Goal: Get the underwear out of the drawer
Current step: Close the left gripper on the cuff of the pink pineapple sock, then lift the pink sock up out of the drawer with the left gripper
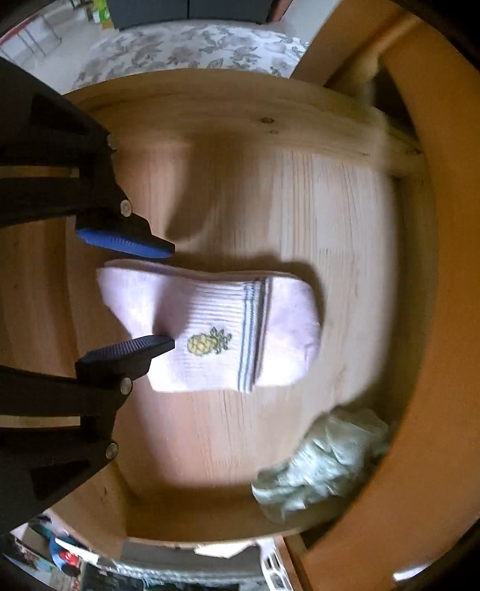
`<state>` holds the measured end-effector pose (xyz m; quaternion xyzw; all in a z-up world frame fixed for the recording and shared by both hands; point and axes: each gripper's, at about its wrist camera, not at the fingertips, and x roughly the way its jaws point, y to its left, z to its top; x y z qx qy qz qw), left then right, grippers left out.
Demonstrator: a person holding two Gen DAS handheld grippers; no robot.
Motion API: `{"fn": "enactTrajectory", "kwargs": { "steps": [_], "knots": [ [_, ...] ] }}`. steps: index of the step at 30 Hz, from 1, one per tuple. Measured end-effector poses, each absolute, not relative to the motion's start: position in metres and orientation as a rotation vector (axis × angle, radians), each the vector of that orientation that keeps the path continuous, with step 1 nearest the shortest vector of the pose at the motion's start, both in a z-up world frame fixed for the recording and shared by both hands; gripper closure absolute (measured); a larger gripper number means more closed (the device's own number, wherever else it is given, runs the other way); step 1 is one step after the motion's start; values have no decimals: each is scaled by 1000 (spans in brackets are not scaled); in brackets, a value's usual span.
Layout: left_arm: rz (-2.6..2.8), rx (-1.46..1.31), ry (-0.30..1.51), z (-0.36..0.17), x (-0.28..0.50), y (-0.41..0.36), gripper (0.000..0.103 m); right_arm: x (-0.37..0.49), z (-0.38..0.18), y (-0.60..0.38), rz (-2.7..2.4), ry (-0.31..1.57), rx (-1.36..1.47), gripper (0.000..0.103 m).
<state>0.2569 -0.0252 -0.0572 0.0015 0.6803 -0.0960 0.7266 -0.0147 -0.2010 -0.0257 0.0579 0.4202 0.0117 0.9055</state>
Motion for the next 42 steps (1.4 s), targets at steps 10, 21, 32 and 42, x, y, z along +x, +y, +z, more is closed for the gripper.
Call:
{"fn": "enactTrajectory", "kwargs": {
  "steps": [10,21,32,42],
  "knots": [
    [-239,108,1457,-56,247,-46,89,-14,-27,-201,30,871,124,0],
    [-348,-20,1226,-4,202,-26,91,-15,-28,-200,25,874,119,0],
    [-386,-126,911,82,149,14,91,-14,-29,-199,13,882,106,0],
    [-445,-209,650,144,71,39,91,-14,-29,-197,2,880,91,0]
  ]
}}
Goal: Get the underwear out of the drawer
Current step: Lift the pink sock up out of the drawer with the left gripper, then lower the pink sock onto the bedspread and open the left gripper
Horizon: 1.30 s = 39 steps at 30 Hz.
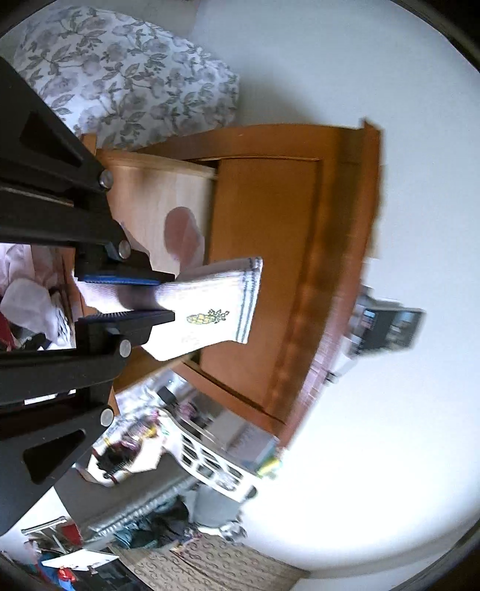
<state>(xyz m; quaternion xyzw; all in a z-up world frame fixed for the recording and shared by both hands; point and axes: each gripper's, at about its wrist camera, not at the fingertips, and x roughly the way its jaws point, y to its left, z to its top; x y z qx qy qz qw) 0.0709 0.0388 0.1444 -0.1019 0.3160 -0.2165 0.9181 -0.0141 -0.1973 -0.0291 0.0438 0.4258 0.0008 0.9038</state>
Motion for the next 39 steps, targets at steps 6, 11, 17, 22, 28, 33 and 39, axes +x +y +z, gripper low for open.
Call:
{"fn": "enactTrajectory", "kwargs": {
  "steps": [6,11,17,22,28,33,39],
  "knots": [
    [-450,-204,582,159,36,47,91,-15,-28,-197,-7,878,84,0],
    [-453,-211,615,147,22,52,91,-15,-28,-196,-12,874,76,0],
    [-460,-225,737,104,12,49,91,-16,-27,-197,-22,871,77,0],
    [-448,-216,850,63,16,39,91,-18,-24,-197,-31,861,78,0],
    [-410,-194,934,25,24,29,90,-24,-21,-199,-41,854,93,0],
    [-409,-174,1005,-4,33,20,90,-26,-20,-201,-51,851,107,0],
    [-409,-142,1154,-48,44,7,90,-28,-19,-203,-46,861,121,0]
  ]
}}
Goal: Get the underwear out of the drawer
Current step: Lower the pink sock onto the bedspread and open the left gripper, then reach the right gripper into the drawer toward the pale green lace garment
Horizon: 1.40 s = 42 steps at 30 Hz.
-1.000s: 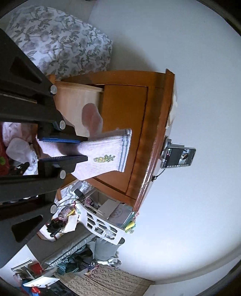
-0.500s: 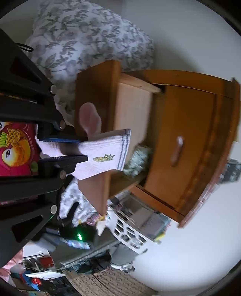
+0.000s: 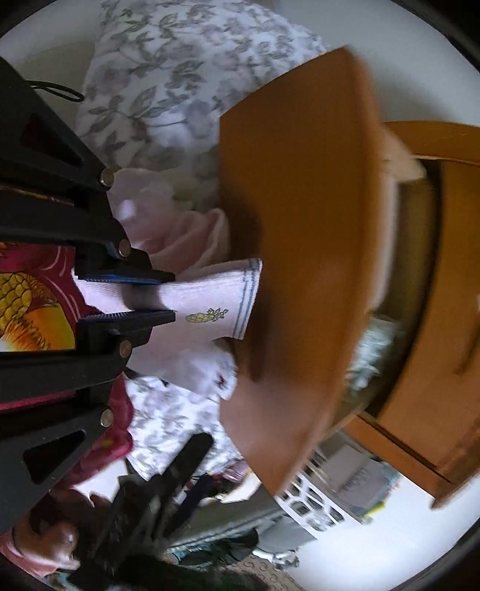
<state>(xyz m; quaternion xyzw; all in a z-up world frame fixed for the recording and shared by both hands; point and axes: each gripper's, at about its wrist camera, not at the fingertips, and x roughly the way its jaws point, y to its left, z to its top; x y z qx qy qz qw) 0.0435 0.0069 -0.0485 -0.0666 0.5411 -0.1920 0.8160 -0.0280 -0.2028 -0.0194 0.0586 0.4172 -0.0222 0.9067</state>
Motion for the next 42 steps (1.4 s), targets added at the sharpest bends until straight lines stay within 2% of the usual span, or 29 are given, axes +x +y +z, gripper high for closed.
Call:
{"fn": "enactTrajectory", "kwargs": {
  "steps": [5,7,9,12,21,34,42],
  "knots": [
    [-404,-116,1201,-61,46,-2,90,-28,-19,-201,-38,868,113,0],
    [-404,-118,1210,-62,48,-5,86,-28,-18,-200,-37,870,111,0],
    [-403,-134,1227,-64,50,-2,66,-28,-18,-200,-38,869,113,0],
    [-402,-163,1209,-60,50,4,50,-28,-16,-200,-42,867,114,0],
    [-372,-138,1120,-40,42,5,23,-30,-10,-200,-45,860,109,0],
    [-226,-17,950,-21,37,9,17,-24,18,-204,-2,831,66,0],
    [-147,17,869,-13,36,8,17,10,69,-215,46,790,2,0]
  ]
}}
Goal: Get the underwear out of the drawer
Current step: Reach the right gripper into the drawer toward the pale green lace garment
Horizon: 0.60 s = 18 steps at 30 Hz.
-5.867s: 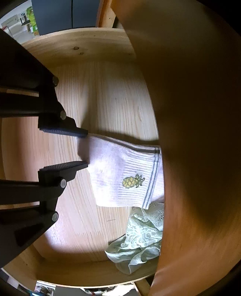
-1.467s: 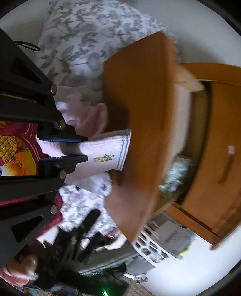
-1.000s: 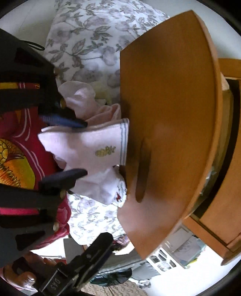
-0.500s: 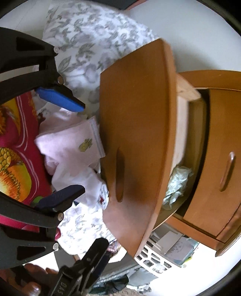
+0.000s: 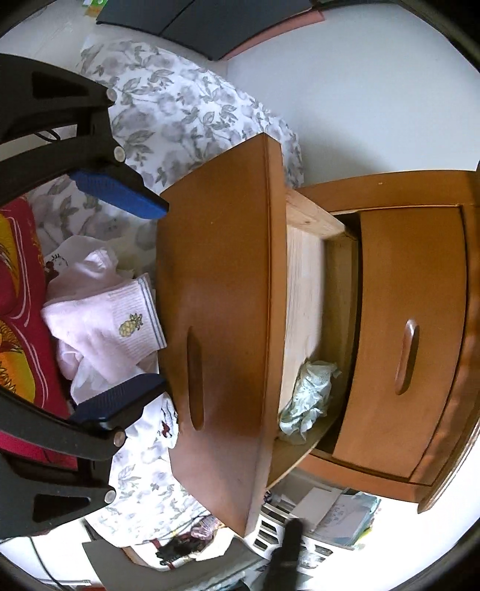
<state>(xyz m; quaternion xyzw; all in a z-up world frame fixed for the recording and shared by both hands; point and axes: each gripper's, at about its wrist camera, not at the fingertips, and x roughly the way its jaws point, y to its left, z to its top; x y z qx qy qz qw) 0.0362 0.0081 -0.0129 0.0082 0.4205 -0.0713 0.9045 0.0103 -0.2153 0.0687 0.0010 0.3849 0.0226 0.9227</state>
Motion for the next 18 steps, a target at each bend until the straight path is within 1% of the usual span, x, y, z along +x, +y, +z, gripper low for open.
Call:
{"fn": "enactTrajectory", "kwargs": {
  "steps": [7,10,14,18],
  "knots": [
    [-147,69,877,-18,38,-2,17,57,104,-217,28,781,-80,0],
    [-147,67,879,-19,37,-2,17,73,113,-209,39,773,-140,3],
    [-147,65,880,-20,38,-2,17,97,117,-201,75,786,-195,11],
    [-157,71,886,-21,39,-3,17,124,104,-198,72,847,-242,15]
  ]
}}
